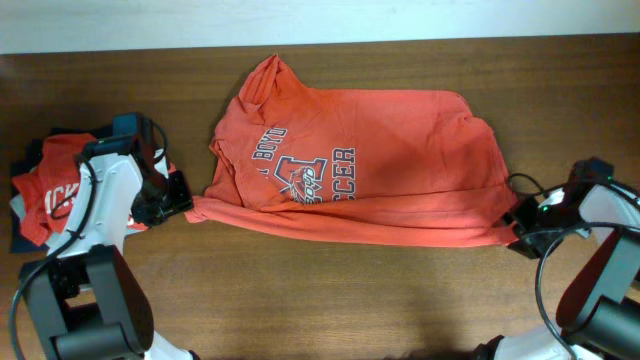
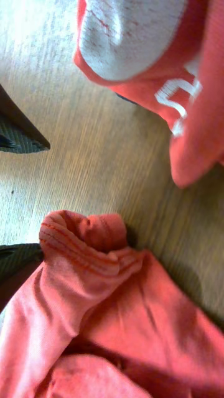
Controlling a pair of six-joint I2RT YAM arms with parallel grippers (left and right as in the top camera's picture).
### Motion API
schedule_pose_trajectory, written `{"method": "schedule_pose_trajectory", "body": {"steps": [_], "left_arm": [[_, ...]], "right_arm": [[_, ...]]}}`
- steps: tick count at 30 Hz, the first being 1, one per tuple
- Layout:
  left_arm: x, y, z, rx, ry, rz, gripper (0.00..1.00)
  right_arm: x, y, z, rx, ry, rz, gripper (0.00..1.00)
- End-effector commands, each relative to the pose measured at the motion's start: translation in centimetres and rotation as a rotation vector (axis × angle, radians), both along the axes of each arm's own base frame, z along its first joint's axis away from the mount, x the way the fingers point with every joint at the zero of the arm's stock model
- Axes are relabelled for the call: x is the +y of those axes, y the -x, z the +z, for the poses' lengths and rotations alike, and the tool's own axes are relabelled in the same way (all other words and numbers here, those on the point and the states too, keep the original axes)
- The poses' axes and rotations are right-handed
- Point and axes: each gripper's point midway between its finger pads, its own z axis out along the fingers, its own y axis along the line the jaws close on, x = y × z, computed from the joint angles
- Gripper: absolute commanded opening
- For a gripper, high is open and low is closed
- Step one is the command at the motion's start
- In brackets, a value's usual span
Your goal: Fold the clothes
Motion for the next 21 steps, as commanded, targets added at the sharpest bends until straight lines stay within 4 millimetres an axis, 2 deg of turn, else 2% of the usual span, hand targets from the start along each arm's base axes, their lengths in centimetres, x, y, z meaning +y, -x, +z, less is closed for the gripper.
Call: {"method": "schedule_pose_trajectory", "body": {"steps": [1, 8, 13, 17, 19, 21], "left_arm": [[0.1, -0.3, 1.5, -0.033, -0.036, -0.062, 0.52], [1.6, -0.5, 1.6, -0.035, -0.129, -0.124, 0.56], [1.0, -1.2, 1.6, -0.062, -0.11, -0.166, 0.58], [1.8, -2.1, 1.8, -0.093, -0.155, -0.158, 0.67], [0.3, -2.7, 1.8, -0.13, -0.077, -0.188, 0.64], [-3.1, -3.1, 1.9, -0.165, 0.048, -0.334, 0.57]], "right_arm": [[-2.2, -1.4, 3.1, -0.051, 0.105, -0.012, 0.57], [-2.4, -1.7, 3.7, -0.057, 0.109, -0.012, 0.59], [-2.4, -1.7, 3.7, -0.057, 0.109, -0.012, 0.61], [-2.4, -1.7, 3.7, -0.058, 0.109, -0.008, 0.61], [-2.4, -1.7, 3.7, -0.058, 0.109, -0.008, 0.61], [-2.4, -1.7, 3.7, -0.058, 0.109, -0.008, 0.62]]}}
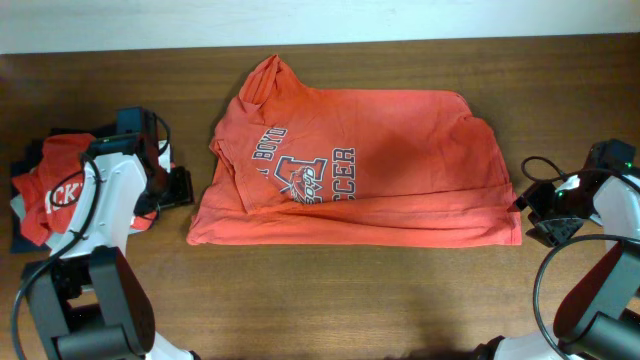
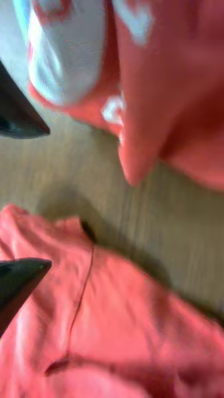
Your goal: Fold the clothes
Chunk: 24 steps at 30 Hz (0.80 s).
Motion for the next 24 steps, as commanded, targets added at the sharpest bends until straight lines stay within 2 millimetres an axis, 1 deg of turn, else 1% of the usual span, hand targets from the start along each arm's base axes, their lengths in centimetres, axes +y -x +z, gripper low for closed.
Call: {"method": "schedule_pose_trajectory", "body": {"steps": [1, 3, 5, 7, 8, 9, 10, 11, 12, 13, 16, 19, 20, 21, 22, 24], "left_arm": [[-4.8, -1.0, 1.5, -0.067, 0.147, -0.207, 0.57], [-7.3, -1.0, 1.2, -0.055, 0.144, -0.3, 0.57], [-9.5, -0.9, 0.4, -0.033, 0.14, -0.365, 0.54], [-11.5, -0.6, -1.2, 0.009, 0.123, -0.421, 0.55], [-12.0, -0.5, -1.8, 0.027, 0.126, -0.431, 0.58], [-12.8, 0.1, -3.3, 0.074, 0.131, -0.446, 0.58], [-13.1, 0.2, -3.7, 0.089, 0.134, -0.453, 0.58], [-13.8, 0.5, -4.8, 0.116, 0.133, -0.482, 0.58], [-14.1, 0.5, -5.1, 0.119, 0.131, -0.505, 0.58], [-14.6, 0.4, -5.7, 0.121, 0.121, -0.558, 0.57], [-15.0, 0.0, -6.3, 0.11, 0.099, -0.581, 0.57], [-15.2, -0.7, -6.3, 0.082, 0.091, -0.585, 0.48], [-15.2, -0.8, -6.3, 0.079, 0.091, -0.585, 0.37], [-15.3, -0.7, -6.3, 0.08, 0.095, -0.585, 0.24], [-15.3, -0.7, -6.3, 0.082, 0.095, -0.585, 0.2], [-15.3, -0.6, -6.3, 0.085, 0.095, -0.587, 0.03]], "right_arm": [[-0.6, -0.1, 0.7, -0.011, 0.026, -0.01, 0.62], [-0.6, -0.1, 0.7, -0.011, 0.026, -0.01, 0.62], [-0.6, -0.1, 0.7, -0.011, 0.026, -0.01, 0.62], [-0.5, -0.1, 0.7, -0.007, 0.024, -0.01, 0.62], [-0.5, 0.0, 0.7, -0.005, 0.022, -0.01, 0.62], [-0.5, 0.1, 0.6, -0.002, 0.021, -0.009, 0.62], [-0.4, 0.1, 0.6, -0.003, 0.021, -0.005, 0.62], [-0.5, 0.1, 0.6, -0.004, 0.022, -0.002, 0.62], [-0.5, 0.1, 0.6, -0.004, 0.022, -0.002, 0.62], [-0.5, 0.0, 0.6, -0.005, 0.023, -0.002, 0.62], [-0.4, 0.1, 0.6, -0.003, 0.022, -0.002, 0.62], [-0.4, 0.1, 0.6, -0.005, 0.023, 0.009, 0.62], [-0.4, 0.1, 0.6, -0.005, 0.023, 0.009, 0.62], [-0.4, 0.1, 0.6, -0.005, 0.023, 0.009, 0.62], [-0.4, 0.1, 0.6, -0.005, 0.023, 0.009, 0.62], [-0.4, 0.1, 0.6, -0.005, 0.023, 0.009, 0.62]]}}
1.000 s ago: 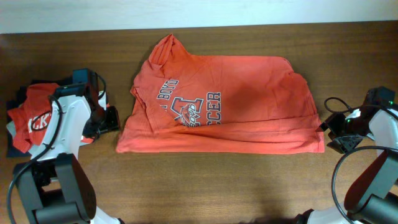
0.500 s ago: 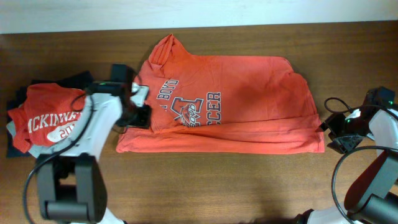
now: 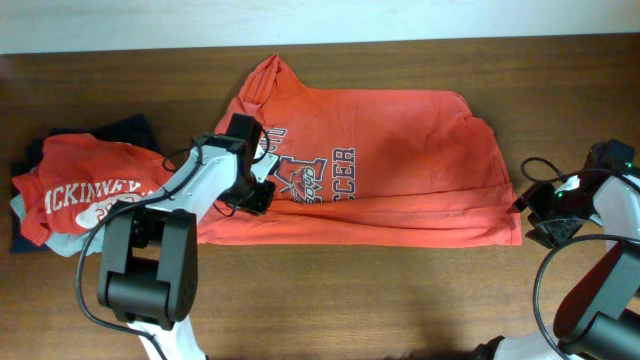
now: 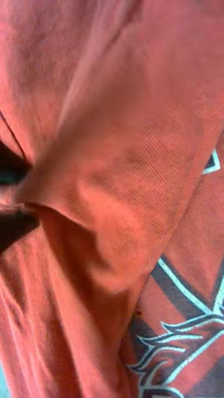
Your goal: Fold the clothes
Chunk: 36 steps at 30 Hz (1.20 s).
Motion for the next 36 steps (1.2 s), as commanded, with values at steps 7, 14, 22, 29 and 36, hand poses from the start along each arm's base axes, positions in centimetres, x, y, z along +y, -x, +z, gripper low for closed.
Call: {"method": "schedule_pose_trajectory", "body": {"steps": [7, 14, 22, 29, 36], "left_arm": [[-1.2, -3.1, 3.9, -0.069, 0.013, -0.021, 0.02], [-3.7, -6.4, 5.3, -0.214, 0.053, -0.057, 0.12], [-4.4, -6.8, 6.2, -0.233, 0.056, -0.069, 0.73], [-2.1, -10.6, 14.8, -0.342, 0.075, 0.008, 0.87], [-0.7, -14.5, 21.0, -0.535, 0.112, 0.053, 0.64]], "right_arm": [[-0.6, -0.2, 0.7, -0.017, 0.03, 0.004, 0.62], [-0.6, -0.2, 0.7, -0.017, 0.029, 0.003, 0.62], [-0.6, -0.2, 0.7, -0.017, 0.028, 0.004, 0.62], [0.4, -2.7, 2.3, -0.145, -0.042, 0.044, 0.61], [2.9, -8.9, 9.6, -0.475, -0.075, 0.323, 0.55]]}}
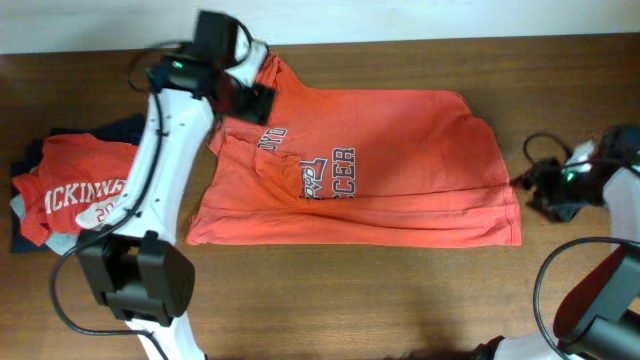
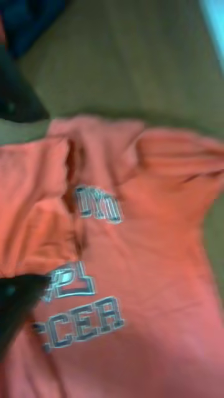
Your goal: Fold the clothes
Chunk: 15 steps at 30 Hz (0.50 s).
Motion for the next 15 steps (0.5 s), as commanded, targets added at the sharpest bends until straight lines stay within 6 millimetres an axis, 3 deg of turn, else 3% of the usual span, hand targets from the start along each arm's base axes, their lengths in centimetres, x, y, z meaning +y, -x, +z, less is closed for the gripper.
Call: {"method": "schedule_pose_trajectory", "body": {"steps": [1, 4, 8, 9, 15], "left_arm": [[0.4, -1.3, 1.0, -0.053, 0.009, 0.005, 0.62], [0.2, -2.3, -1.0, -0.029, 0.014, 0.003, 0.61], [-0.7, -4.0, -7.4, 0.059, 0.028, -0.014, 0.67], [-0.8, -4.8, -8.9, 0.061, 0.026, -0.017, 0.68], [-0.6, -7.9, -13.3, 0.012, -0.028, -0.022, 0.63]], "right_arm": [[2.9, -3.7, 5.2, -0.227, -0.002, 0.206, 0.53], [4.8, -5.7, 7.4, -0.292, 0.031, 0.278, 0.53], [7.1, -7.6, 9.3, -0.37, 0.062, 0.349, 0.63], [7.4, -7.7, 9.3, -0.374, 0.063, 0.358, 0.63], [8.0, -7.2, 9.0, -0.347, 0.047, 0.366, 0.63]]}}
